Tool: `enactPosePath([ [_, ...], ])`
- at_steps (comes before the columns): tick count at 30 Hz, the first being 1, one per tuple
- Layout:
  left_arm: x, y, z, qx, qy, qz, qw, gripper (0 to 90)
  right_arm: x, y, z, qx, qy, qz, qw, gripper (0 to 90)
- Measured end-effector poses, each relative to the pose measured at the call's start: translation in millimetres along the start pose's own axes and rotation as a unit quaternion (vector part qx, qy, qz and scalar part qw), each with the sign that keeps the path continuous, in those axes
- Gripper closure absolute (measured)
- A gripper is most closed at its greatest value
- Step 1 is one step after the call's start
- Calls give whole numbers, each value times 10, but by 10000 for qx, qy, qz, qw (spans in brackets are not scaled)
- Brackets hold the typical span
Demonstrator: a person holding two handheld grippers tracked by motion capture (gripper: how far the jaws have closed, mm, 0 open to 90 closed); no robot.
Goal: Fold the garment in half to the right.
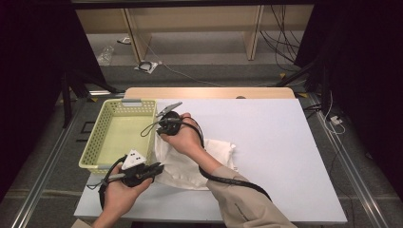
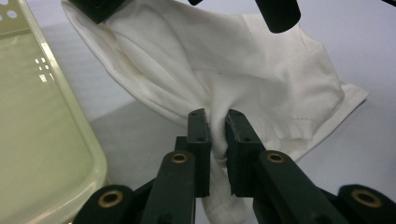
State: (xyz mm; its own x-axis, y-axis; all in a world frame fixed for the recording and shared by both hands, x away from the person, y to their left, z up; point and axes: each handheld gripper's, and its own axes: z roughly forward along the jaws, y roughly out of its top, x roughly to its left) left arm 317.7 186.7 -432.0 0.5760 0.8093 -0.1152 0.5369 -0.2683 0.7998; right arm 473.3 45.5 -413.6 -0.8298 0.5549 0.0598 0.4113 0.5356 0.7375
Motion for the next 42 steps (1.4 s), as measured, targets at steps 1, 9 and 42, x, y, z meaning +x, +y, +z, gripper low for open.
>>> enactPosePath([
  [1, 7, 0, -9, -7, 3, -12, 10000, 809, 5, 4, 2, -7, 2, 13, 10000, 874],
  [9, 28, 7, -44, -27, 36, -34, 10000, 810, 26, 36, 11, -73, 14, -8, 10000, 874],
  [42, 21, 42, 62, -78, -2, -132, 9999, 809, -28, -55, 98, -226, 62, 90, 9997, 871],
])
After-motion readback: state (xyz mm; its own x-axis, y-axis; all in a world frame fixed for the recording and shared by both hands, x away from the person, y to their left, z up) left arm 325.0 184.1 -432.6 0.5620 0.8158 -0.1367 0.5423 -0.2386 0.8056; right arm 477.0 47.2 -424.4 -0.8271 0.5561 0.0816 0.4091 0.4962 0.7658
